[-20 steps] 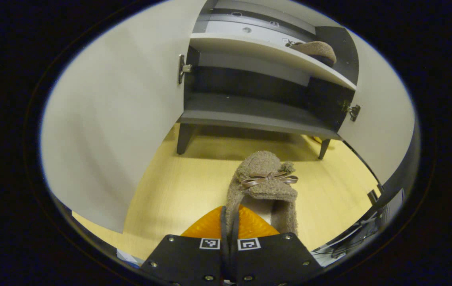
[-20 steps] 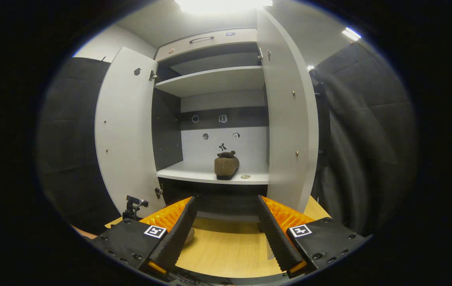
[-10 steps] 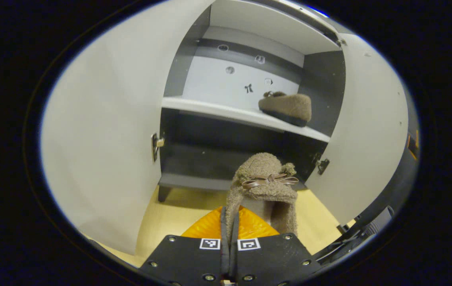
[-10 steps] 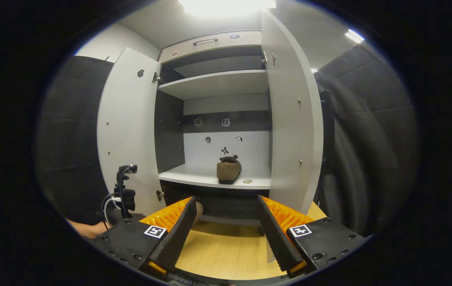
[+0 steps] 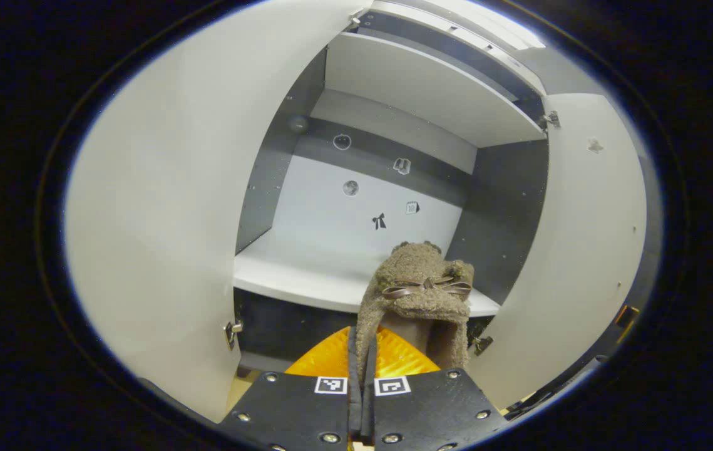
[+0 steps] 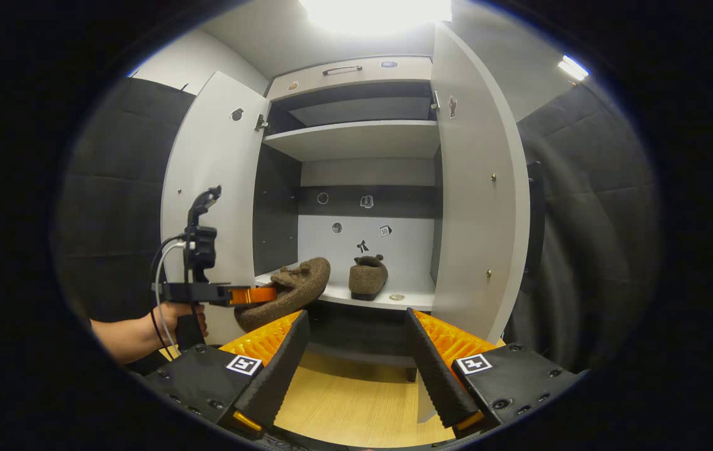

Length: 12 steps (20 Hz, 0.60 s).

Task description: Grab one shoe with the right hand and put it into the shoe cabinet, grab the other shoe with the left hand and put it into the shoe cabinet; then close the right door with the right hand and the left door with the left hand.

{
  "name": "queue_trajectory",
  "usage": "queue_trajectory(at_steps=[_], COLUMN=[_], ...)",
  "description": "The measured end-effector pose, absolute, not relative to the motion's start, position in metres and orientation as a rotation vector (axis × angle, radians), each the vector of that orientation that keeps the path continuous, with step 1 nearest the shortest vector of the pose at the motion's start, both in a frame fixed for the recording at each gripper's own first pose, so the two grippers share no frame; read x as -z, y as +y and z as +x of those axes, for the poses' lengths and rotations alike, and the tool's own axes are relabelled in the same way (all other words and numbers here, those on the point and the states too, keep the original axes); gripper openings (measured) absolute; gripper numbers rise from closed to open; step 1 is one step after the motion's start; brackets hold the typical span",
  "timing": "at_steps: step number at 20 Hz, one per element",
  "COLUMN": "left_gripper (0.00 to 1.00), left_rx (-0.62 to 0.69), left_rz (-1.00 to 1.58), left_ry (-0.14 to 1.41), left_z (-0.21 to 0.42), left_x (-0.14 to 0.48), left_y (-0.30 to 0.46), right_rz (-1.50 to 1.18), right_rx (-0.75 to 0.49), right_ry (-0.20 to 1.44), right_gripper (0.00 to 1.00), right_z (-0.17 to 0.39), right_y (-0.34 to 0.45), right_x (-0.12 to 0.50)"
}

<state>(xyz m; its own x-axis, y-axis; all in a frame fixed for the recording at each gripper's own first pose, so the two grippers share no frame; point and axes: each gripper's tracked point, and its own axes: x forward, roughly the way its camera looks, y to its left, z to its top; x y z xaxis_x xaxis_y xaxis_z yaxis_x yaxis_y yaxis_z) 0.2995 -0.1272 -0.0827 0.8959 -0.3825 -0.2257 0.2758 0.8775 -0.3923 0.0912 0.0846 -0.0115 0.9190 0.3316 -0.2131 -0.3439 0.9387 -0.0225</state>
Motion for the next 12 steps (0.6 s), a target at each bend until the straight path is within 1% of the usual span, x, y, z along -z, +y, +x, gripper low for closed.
queue_trajectory(at_steps=[1,2,3,5,6,7,8,11,12], left_gripper=[0.01,0.01,0.01,0.01,0.01,0.0,0.01,0.01,0.01], left_rx=[0.336,0.32,0.304,0.274,0.261,0.249,0.24,0.212,0.206], left_rz=[-0.367,-0.371,-0.374,-0.38,-0.387,-0.391,-0.388,-0.367,-0.356], left_ry=[0.294,0.284,0.28,0.287,0.302,0.315,0.328,0.378,0.402], left_z=[0.313,0.329,0.347,0.386,0.402,0.416,0.432,0.474,0.484], left_x=[0.076,0.072,0.068,0.069,0.071,0.073,0.074,0.077,0.083], left_y=[-0.126,-0.127,-0.127,-0.132,-0.135,-0.138,-0.139,-0.148,-0.15], right_rz=[-0.067,-0.071,-0.071,-0.069,-0.064,-0.057,-0.051,-0.038,-0.034], right_rx=[-0.345,-0.348,-0.35,-0.347,-0.343,-0.34,-0.335,-0.315,-0.306], right_ry=[0.211,0.215,0.22,0.23,0.233,0.237,0.241,0.254,0.257], right_gripper=[0.97,0.97,0.95,0.95,0.98,0.98,0.95,0.95,0.98], right_z=[0.091,0.091,0.092,0.094,0.096,0.097,0.099,0.103,0.105], right_y=[0.084,0.084,0.084,0.081,0.08,0.078,0.076,0.064,0.06], right_x=[0.014,0.018,0.02,0.026,0.027,0.028,0.031,0.036,0.037])
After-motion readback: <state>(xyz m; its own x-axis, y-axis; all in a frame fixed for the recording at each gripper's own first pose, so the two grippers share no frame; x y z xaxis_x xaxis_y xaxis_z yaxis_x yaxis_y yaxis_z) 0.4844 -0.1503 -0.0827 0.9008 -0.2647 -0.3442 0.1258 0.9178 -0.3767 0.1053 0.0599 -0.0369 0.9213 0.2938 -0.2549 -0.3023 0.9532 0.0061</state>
